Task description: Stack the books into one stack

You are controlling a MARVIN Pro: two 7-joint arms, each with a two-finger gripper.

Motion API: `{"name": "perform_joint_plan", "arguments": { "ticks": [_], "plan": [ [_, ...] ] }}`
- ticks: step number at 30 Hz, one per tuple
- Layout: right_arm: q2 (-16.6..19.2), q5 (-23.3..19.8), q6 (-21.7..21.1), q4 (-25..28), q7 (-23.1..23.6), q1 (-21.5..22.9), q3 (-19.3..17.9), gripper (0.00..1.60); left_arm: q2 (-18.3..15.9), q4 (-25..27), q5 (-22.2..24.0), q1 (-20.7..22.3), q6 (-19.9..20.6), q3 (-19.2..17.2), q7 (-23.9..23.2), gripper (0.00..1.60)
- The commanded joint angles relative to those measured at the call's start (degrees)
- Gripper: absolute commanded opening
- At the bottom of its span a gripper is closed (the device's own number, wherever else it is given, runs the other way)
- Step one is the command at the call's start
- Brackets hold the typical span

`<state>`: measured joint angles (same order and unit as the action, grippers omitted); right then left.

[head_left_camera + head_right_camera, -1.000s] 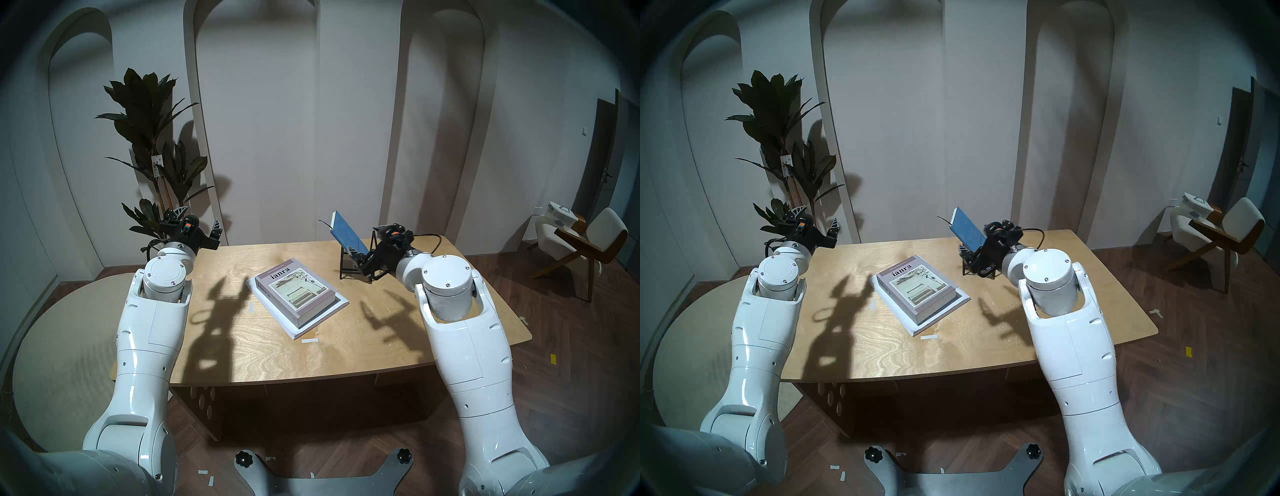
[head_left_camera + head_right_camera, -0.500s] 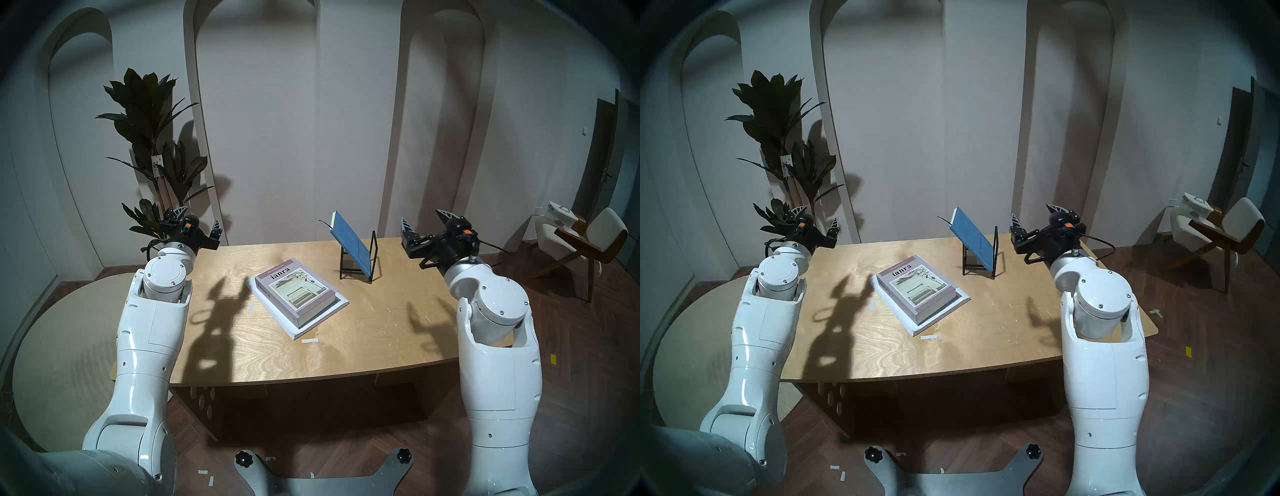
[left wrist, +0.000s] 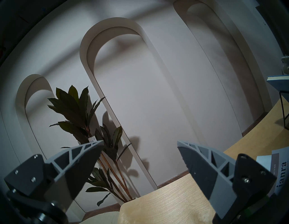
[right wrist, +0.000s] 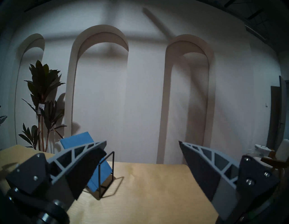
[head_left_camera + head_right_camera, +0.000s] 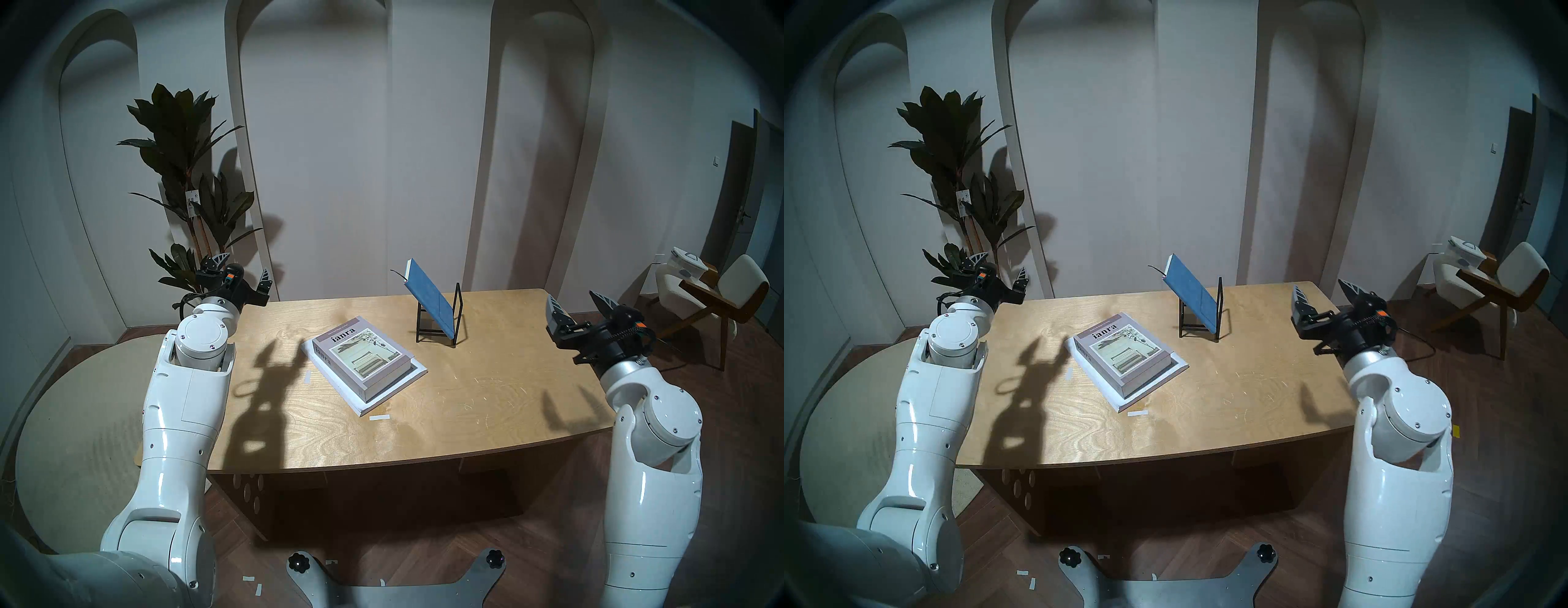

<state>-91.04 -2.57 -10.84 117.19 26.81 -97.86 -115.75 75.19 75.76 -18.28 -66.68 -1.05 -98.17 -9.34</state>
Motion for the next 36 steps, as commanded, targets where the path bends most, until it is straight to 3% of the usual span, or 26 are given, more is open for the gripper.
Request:
{"name": "perform_joint_plan", "arguments": {
  "ticks": [1, 3, 9, 22, 25, 28, 36],
  "plan": [
    [3.4, -1.2, 5.7, -4.9, 3.1, 1.9, -1.4, 1.60, -0.2, 1.4, 0.2, 1.2, 0.0, 0.0, -0.2, 1.60],
    [4.5, 1.1, 7.7, -7.1, 2.2, 3.8, -0.4, 1.60, -0.2, 1.3, 0.2, 1.2, 0.0, 0.0, -0.1, 1.60],
    [6.9, -0.1, 8.4, -13.4, 3.8, 8.5, 0.1, 1.60, -0.2, 1.3, 0.2, 1.2, 0.0, 0.0, -0.1, 1.60],
    [7.6, -0.1, 10.9, -14.0, 5.2, 8.3, -0.6, 1.60, -0.4, 1.4, 0.4, 1.2, 0.1, 0.1, -0.1, 1.60],
    [8.0, -0.4, 9.4, -14.7, 5.5, 8.7, -1.2, 1.60, -1.4, 0.8, -0.5, 0.9, -4.9, 1.0, 0.5, 1.60],
    [9.6, -1.2, 5.4, -15.8, 7.8, 9.2, -1.2, 1.60, -3.6, 2.6, -4.2, 0.2, -8.0, 3.4, 2.3, 1.60],
    [9.6, -1.2, 4.5, -16.0, 8.3, 9.4, -1.4, 1.60, -9.0, 6.6, -17.0, -0.9, -15.8, 9.5, 7.3, 1.60]
  ]
}}
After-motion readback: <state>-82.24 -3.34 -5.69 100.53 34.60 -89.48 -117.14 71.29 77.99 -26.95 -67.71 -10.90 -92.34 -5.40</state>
